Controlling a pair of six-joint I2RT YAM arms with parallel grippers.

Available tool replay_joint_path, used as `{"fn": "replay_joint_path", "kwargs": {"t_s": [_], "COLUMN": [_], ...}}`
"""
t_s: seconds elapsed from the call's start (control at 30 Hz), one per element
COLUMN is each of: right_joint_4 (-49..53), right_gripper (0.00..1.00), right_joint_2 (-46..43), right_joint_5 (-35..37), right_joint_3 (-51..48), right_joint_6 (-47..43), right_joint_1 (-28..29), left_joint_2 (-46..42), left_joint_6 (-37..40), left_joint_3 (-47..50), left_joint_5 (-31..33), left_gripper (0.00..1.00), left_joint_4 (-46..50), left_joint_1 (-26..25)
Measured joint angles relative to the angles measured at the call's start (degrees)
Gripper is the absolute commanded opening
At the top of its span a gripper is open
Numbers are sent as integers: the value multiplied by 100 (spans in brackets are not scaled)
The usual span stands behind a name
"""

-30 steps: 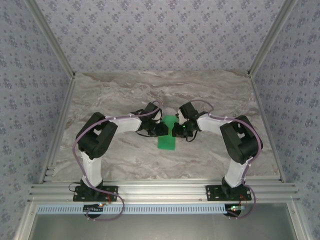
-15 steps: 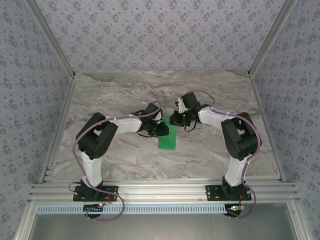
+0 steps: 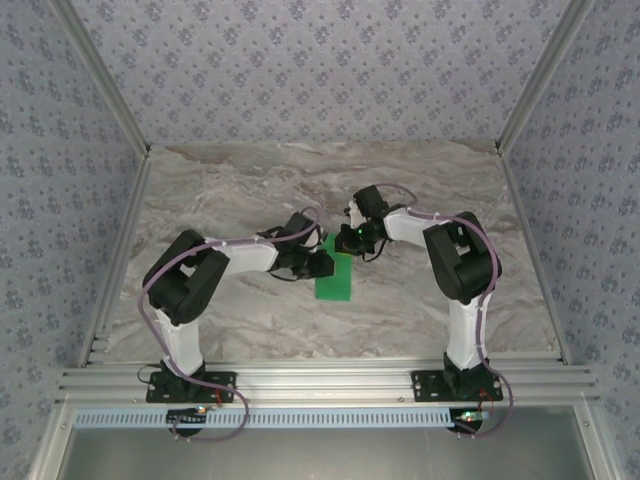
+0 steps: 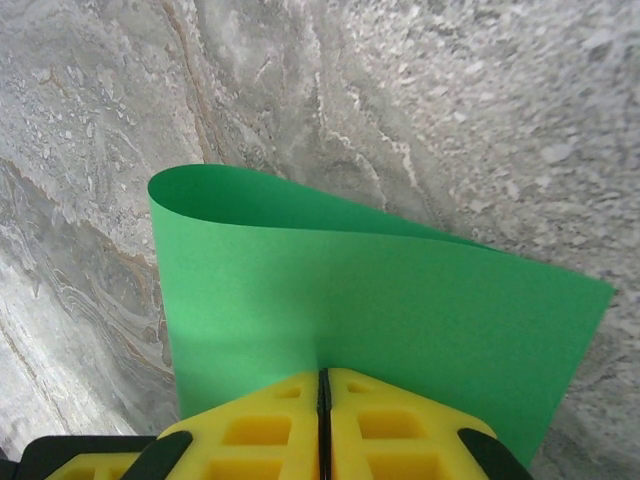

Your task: Fold a paper plane with a square sheet of paper (fold left side to right side)

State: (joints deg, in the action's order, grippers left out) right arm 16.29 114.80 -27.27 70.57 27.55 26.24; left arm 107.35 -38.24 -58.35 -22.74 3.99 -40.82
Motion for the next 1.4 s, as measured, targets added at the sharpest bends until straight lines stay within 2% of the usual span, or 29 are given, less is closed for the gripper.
{"fn": "replay_joint_path", "kwargs": {"t_s": [0.37,0.53,0.7,0.83,1.03,1.27,1.4], "right_joint_4": [46,68,72,79,87,114,149], "right_gripper": [11,11,11,11,11,11,11], "right_joint_2": [9,13,13,13,13,13,13], "right_joint_5": [-2,-2,0,0,2,26,46], "right_joint_3": [17,33,42,42,48,66,90], "right_joint_6": [0,0,-2,-4,-20,-46,-66], "right_joint_1": [7,15,28,33,39,59,70], "left_joint_2": [-966,-1318,-1690,-1886,-1526,-393,-155], "left_joint_6": [17,-153,-192,-188,-74,76,70], "left_joint_3": [1281,1692,1661,1248,527,190,186], "left_joint_5": [-20,-17,-31,-149,-216,-365,-391], "left_gripper": [19,20,24,25,25,25,25], "left_joint_4": [-232,-339,166,267,205,181,153], "left_joint_1": [-581,-664,-675,-407,72,85,87]}}
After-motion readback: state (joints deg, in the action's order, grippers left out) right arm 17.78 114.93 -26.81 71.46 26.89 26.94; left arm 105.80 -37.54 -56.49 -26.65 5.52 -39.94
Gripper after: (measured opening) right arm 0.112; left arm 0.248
